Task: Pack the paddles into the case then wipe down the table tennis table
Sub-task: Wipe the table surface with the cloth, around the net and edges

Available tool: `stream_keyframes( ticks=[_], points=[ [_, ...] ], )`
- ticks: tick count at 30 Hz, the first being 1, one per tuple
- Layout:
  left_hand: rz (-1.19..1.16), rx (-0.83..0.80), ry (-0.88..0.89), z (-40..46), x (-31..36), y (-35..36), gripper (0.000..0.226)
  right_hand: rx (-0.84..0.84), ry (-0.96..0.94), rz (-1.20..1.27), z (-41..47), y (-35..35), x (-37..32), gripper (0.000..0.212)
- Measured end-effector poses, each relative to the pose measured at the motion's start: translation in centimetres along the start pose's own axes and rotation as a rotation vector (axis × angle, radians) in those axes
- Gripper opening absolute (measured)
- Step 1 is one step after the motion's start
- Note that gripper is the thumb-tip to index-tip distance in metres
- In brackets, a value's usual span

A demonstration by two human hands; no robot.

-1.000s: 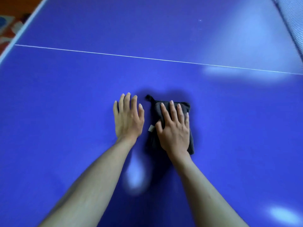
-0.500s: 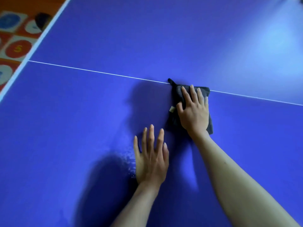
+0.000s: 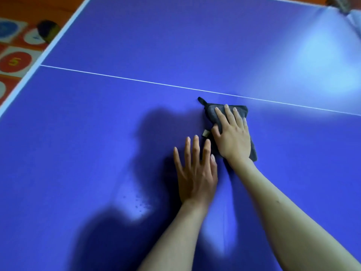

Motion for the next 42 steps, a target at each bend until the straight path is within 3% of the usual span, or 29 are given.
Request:
stream_keyframes(
  ticks=[5, 14, 18, 25, 32, 42],
  points=[
    [-0.138, 0.130, -0.017, -0.3, -1.1, -2.7, 0.037, -0.013, -0.008, -0.011, -9.2, -1.2, -1.3, 0.064],
    [-0.020, 0.064, 0.038, -2.4, -9.1, -7.8, 0.025, 0.028, 0.088, 0.003, -25.5, -2.7, -5.4, 0.062],
    [0.054, 0.032, 0.098, -0.6, -12.8, -9.2, 0.024, 0.033, 0.159, -0.021, -27.9, -2.7, -6.7, 0.064],
    [0.072, -0.094, 0.122, 4.0, -19.0, -7.0, 0.033, 0.037, 0.130, -0.001, -20.8, -1.8, -6.1, 0.067],
    [0.056, -0.143, 0.218, 4.3, -19.5, -5.4, 0.046, 0.043, 0.158, -0.010, -7.6, -0.1, -5.5, 0.066],
    [0.115, -0.222, 0.164, 4.6, -20.0, -4.7, 0.051, 0.005, 0.226, 0.024, 6.5, 1.6, -7.2, 0.061]
  ],
)
Point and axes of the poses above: each hand's wrist, its own z-axis towards the middle knuckle, its own y-axis out of the palm, x = y × z, the point moved 4 cm from there along z, towards the middle knuckle, and after that the axes turned 7 degrees about y, right-handed, at the moved point
